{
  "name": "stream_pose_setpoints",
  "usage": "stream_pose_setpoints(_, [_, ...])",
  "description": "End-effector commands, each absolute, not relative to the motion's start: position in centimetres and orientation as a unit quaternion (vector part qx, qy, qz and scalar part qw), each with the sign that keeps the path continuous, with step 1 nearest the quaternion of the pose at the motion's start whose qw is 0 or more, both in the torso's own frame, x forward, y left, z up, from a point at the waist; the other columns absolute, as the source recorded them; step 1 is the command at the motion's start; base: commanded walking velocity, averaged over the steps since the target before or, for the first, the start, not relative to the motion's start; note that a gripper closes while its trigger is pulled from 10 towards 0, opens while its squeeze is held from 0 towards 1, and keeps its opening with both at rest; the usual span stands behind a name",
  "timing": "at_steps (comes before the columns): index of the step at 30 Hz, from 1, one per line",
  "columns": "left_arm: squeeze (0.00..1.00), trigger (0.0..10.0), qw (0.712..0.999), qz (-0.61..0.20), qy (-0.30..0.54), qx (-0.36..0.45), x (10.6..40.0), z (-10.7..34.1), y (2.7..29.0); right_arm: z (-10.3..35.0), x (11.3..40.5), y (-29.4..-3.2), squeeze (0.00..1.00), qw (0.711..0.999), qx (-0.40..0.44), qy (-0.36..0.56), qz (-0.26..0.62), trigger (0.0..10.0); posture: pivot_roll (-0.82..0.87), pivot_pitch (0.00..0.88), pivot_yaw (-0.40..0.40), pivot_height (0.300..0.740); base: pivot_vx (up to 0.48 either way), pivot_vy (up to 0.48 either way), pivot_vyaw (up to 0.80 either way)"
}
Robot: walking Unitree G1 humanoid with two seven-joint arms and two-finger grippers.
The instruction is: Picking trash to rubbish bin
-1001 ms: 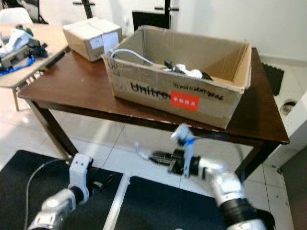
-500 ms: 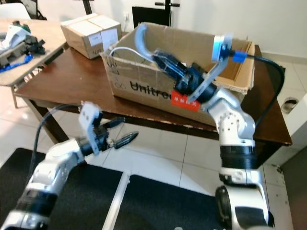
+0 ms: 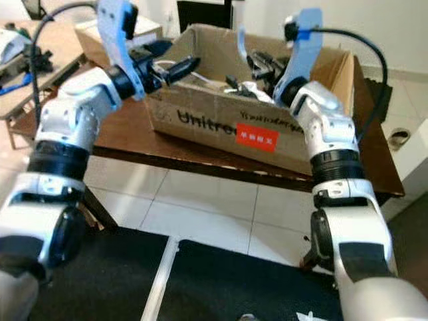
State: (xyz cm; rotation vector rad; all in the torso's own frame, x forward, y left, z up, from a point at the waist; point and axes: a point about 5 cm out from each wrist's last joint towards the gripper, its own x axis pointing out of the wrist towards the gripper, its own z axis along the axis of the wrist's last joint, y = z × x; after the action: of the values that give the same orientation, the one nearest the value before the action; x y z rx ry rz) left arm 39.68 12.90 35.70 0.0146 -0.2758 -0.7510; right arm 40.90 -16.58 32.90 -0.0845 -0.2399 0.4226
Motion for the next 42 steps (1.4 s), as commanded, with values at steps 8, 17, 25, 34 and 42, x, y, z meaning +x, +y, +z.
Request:
stream_pose_setpoints(8, [0.00, 10.0, 0.942, -0.332, -0.057, -0.012, 41.1, 36.1, 13.4, 33.0, 42.1, -17.6, 0.00, 0.973, -0.178, -0.069, 0.126, 10.0, -0.05, 0.095, 0.003, 0.740, 0.000, 0.000, 0.00])
stream_pose_setpoints(17, [0.00, 10.0, 0.923, -0.382, 0.010, -0.041, 41.0, 35.6, 12.7, 32.9, 42.4, -17.6, 0.00, 0.971, -0.195, -0.046, 0.128, 10.0, -0.04, 0.106, -0.003, 0.740, 0.000, 0.000, 0.00])
stream_pose_setpoints(25, [0.00, 10.0, 0.898, -0.440, 0.017, -0.023, 40.6, 35.8, 11.9, 33.1, 42.5, -17.1, 0.97, 0.972, -0.177, -0.038, 0.150, 10.0, -0.04, 0.105, -0.005, 0.740, 0.000, 0.000, 0.00])
stream_pose_setpoints(34, [0.00, 10.0, 0.886, -0.463, 0.034, 0.000, 40.4, 35.6, 11.6, 33.3, 42.4, -16.9, 1.00, 0.971, -0.164, -0.032, 0.173, 10.0, -0.04, 0.106, 0.000, 0.740, 0.000, 0.000, 0.00])
stream_pose_setpoints(42, [0.00, 10.0, 0.882, -0.471, -0.008, -0.016, 40.1, 37.0, 12.1, 35.3, 42.1, -16.4, 0.00, 0.971, -0.069, -0.081, 0.212, 10.0, -0.04, 0.108, 0.004, 0.740, 0.000, 0.000, 0.00])
